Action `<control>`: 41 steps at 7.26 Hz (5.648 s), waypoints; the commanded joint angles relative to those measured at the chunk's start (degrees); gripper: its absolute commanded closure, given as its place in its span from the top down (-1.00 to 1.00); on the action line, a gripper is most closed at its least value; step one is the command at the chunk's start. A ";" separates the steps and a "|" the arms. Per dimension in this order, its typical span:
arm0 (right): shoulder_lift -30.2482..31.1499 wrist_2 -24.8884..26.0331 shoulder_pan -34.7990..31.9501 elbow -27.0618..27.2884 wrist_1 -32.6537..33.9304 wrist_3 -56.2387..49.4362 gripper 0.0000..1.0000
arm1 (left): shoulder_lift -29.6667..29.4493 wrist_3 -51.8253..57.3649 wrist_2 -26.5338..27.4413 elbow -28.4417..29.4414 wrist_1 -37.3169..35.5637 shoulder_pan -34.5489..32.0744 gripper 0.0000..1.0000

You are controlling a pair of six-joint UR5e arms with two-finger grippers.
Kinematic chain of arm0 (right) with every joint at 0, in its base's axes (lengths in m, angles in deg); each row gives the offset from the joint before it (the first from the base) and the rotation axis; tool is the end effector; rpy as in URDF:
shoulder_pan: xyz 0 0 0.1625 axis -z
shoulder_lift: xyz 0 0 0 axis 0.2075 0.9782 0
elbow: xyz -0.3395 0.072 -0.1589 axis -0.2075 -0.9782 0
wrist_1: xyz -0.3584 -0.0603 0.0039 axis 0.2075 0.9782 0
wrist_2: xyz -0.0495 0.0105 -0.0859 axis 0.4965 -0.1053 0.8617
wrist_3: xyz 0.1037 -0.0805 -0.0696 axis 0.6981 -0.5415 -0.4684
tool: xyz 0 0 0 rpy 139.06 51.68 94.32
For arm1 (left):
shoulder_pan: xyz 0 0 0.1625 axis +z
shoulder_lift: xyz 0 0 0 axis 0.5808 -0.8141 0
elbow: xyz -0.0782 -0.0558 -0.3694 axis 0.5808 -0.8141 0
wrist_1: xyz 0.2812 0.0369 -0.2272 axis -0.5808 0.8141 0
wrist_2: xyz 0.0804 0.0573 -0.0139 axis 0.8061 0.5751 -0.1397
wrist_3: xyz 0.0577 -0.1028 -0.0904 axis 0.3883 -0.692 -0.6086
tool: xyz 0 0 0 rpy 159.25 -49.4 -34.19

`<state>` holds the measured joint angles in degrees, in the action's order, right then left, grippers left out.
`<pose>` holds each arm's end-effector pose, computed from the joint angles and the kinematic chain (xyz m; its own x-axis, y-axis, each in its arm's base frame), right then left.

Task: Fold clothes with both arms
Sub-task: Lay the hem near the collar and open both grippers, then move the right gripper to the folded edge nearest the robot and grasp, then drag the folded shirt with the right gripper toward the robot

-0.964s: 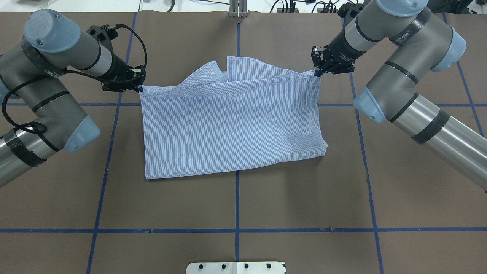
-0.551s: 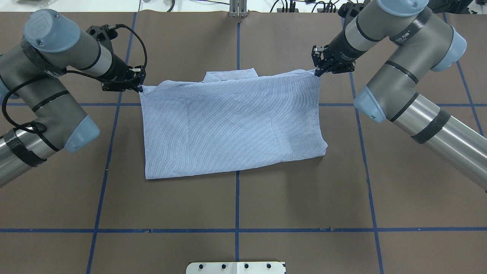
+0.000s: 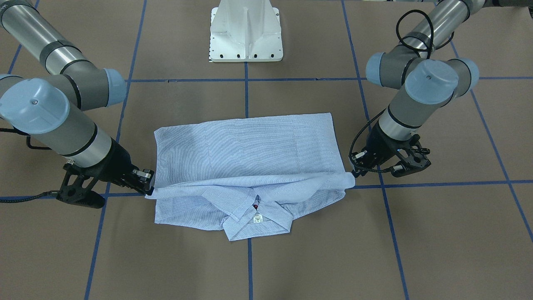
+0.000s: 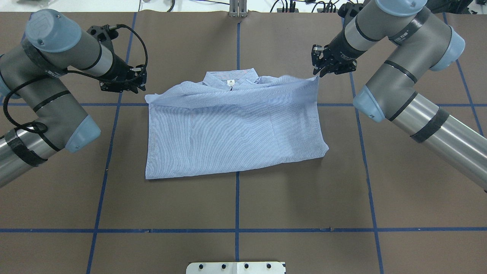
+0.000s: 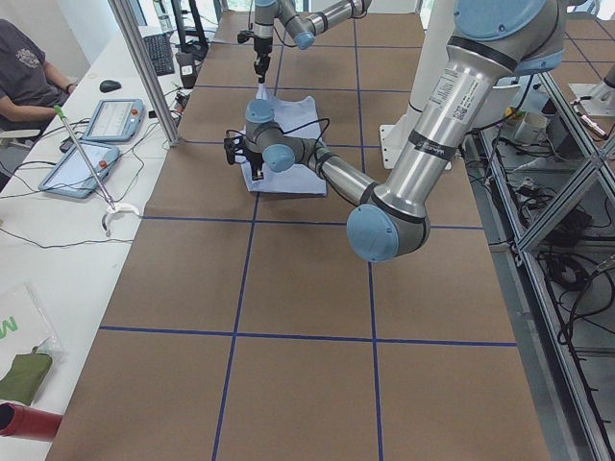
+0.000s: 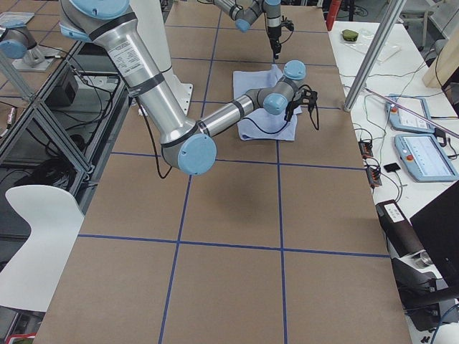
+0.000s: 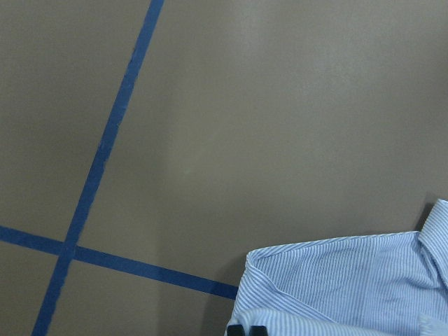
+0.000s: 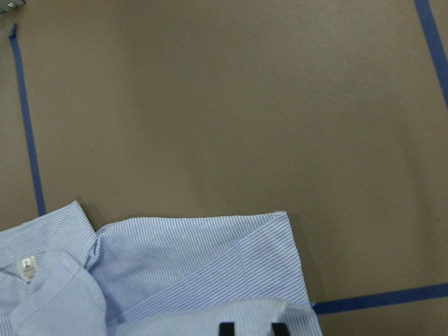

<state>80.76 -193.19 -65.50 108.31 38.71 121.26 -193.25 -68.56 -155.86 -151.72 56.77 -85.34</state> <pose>-0.3613 -0.5666 0.3322 0.4994 0.2409 0.8322 -0.2457 0.9605 -0.1306 0.3664 -0.5329 0.3542 0.5156 -0.2636 -0.8153 0.3242 0.9408 -0.0991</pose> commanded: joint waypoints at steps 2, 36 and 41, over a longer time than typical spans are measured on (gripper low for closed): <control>0.26 0.76 0.00 -1.84 0.10 -2.67 1.00 | -0.04 0.43 0.34 0.34 -0.33 -0.26 0.98; 26.67 -4.25 15.63 28.00 -0.07 -2.42 -1.00 | -0.04 -0.54 0.43 -17.41 -16.32 -0.96 0.98; 42.85 -8.47 26.79 40.51 0.10 -2.16 -1.00 | 0.14 -0.54 0.61 -18.47 -16.59 -0.96 0.98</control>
<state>119.45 -200.96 -41.09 146.58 38.80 119.05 -193.13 -69.10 -155.27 -170.00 40.19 -86.30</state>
